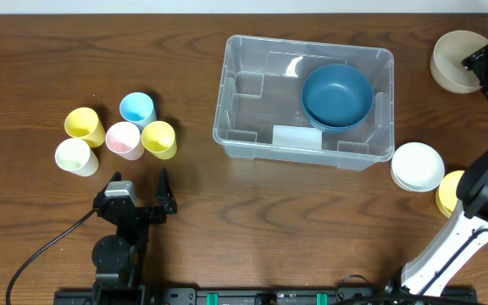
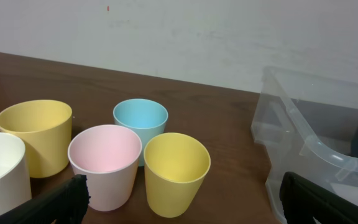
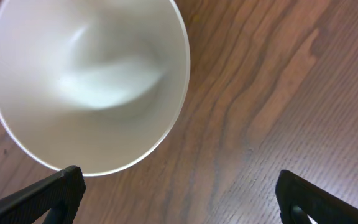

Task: Pack container
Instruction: 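Move the right gripper to the cream bowl and grasp its rim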

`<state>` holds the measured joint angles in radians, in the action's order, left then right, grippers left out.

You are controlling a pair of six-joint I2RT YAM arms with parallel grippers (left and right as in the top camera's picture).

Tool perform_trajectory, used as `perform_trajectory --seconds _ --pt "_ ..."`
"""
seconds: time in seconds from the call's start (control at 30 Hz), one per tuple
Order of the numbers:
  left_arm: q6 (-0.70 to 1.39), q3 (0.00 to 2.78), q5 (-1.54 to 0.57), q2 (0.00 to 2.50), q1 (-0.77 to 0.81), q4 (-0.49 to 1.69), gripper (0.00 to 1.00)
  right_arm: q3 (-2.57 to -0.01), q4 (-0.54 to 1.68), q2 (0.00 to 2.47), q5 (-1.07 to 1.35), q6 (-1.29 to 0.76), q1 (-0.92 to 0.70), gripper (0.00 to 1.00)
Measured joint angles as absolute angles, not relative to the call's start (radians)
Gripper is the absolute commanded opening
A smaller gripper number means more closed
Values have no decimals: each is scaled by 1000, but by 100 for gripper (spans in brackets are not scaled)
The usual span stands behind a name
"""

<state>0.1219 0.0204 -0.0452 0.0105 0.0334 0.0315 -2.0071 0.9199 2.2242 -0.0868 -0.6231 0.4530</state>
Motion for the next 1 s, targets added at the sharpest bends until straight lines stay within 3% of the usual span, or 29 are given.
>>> perform_trajectory --seconds 0.4,0.5,0.7,0.8,1.0 --pt "122 20 -45 10 33 31 98 -2005 900 2359 -82 -643 452 99" --pt "122 20 -45 10 33 31 98 -2005 891 2361 -83 -645 452 81" --pt "122 20 -45 10 33 31 98 -2005 894 2361 -82 -648 452 21" --pt "122 20 -45 10 33 31 98 -2004 905 2361 -84 -652 452 4" --pt "122 20 -45 10 33 31 98 -2006 924 2360 -65 -662 453 1"
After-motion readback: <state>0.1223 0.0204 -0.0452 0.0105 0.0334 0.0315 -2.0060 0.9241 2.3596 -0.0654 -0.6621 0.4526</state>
